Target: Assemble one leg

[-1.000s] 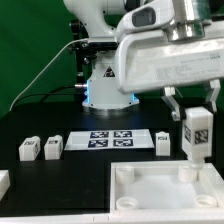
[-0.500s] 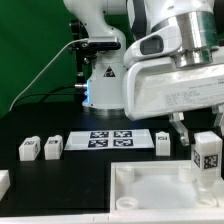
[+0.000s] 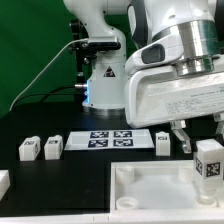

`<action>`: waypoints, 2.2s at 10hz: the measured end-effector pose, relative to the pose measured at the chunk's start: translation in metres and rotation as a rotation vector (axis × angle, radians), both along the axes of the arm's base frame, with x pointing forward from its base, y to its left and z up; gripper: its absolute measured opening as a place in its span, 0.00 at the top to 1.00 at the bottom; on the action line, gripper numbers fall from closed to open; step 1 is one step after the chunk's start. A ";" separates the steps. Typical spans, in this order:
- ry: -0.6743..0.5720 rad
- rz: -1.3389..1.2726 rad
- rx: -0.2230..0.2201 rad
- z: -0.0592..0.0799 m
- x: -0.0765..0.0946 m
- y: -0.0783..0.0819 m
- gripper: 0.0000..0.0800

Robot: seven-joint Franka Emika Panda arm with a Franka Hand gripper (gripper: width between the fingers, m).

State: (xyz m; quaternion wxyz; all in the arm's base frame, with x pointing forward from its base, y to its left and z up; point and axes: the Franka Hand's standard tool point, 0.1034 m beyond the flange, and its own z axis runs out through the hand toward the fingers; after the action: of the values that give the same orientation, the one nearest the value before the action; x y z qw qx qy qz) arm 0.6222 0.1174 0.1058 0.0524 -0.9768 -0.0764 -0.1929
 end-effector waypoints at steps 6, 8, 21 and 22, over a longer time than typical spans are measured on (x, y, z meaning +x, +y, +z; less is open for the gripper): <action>0.000 0.009 -0.008 -0.015 -0.006 -0.005 0.63; -0.037 0.003 -0.006 -0.019 -0.004 0.001 0.63; -0.066 0.013 -0.037 -0.019 -0.004 0.002 0.19; -0.066 0.013 -0.037 -0.019 -0.004 0.002 0.19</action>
Offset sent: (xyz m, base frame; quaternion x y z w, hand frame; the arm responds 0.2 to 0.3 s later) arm -0.0087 -0.0100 -0.0134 -0.0156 0.0024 -0.0103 0.9998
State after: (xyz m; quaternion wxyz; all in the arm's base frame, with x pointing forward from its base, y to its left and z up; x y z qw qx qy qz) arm 0.6183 0.1193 0.0870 0.0331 -0.9702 -0.0879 -0.2234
